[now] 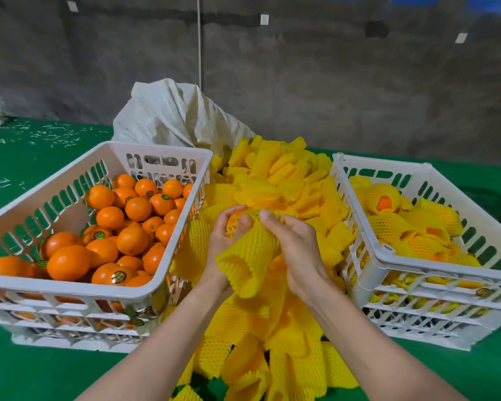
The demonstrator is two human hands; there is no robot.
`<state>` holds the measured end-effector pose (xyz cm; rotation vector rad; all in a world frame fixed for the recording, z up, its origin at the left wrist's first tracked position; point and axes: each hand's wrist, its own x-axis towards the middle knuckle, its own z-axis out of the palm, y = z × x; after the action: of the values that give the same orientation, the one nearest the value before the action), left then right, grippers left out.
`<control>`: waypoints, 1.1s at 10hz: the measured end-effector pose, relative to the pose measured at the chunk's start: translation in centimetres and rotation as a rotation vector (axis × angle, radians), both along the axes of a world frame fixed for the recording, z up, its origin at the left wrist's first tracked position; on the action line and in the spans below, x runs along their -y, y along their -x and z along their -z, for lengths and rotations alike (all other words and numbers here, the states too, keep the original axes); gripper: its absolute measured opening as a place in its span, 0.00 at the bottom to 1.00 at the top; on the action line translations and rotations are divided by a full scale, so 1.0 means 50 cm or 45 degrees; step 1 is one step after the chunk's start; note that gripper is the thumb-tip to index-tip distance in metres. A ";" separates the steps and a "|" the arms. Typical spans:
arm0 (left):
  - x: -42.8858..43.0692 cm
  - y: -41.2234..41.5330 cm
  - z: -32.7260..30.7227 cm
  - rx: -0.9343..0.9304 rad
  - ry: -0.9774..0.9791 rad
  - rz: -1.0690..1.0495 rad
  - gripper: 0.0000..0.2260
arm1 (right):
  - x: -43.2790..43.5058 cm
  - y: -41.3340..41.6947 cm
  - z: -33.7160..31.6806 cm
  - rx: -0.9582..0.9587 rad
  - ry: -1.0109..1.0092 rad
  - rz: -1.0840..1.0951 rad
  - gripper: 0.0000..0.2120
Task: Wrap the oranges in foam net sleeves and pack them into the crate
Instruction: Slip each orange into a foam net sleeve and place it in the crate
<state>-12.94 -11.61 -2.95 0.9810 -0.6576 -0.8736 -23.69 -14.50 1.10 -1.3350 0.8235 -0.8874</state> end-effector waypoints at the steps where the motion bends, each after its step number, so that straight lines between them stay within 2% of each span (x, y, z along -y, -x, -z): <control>1: -0.009 0.007 0.000 -0.140 -0.015 0.046 0.33 | 0.027 0.002 0.018 0.124 0.191 0.120 0.05; 2: -0.015 0.010 -0.017 -0.386 -0.076 0.240 0.39 | 0.026 0.004 0.015 0.136 0.202 0.099 0.05; 3: -0.010 0.006 -0.023 -0.616 -0.160 0.322 0.35 | 0.020 0.000 0.018 0.081 0.271 0.140 0.09; 4: -0.008 0.016 -0.018 -0.738 -0.234 0.387 0.29 | 0.031 -0.010 0.009 0.134 0.188 0.189 0.09; 5: -0.001 0.018 -0.017 -0.810 -0.232 0.393 0.25 | 0.044 -0.016 0.015 0.196 0.120 0.149 0.13; 7: 0.007 0.020 -0.018 -0.888 -0.201 0.395 0.25 | 0.042 -0.020 0.046 0.194 0.222 0.176 0.16; 8: 0.011 0.024 -0.021 -0.760 -0.153 0.230 0.21 | 0.048 -0.021 0.046 0.168 0.082 0.157 0.16; 9: 0.015 0.018 -0.029 -0.555 -0.126 0.021 0.16 | 0.050 -0.014 0.044 0.189 -0.306 0.024 0.17; 10: 0.019 0.021 -0.034 -0.264 -0.239 -0.187 0.12 | 0.057 -0.008 0.061 0.191 -0.433 -0.159 0.24; 11: 0.018 0.030 -0.018 0.147 -0.197 -0.430 0.19 | 0.056 -0.017 0.075 0.211 -0.435 -0.171 0.25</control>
<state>-14.42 -12.52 -2.07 1.2474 -0.5064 -0.5787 -22.83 -17.31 -2.63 -0.9916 0.7110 -0.7049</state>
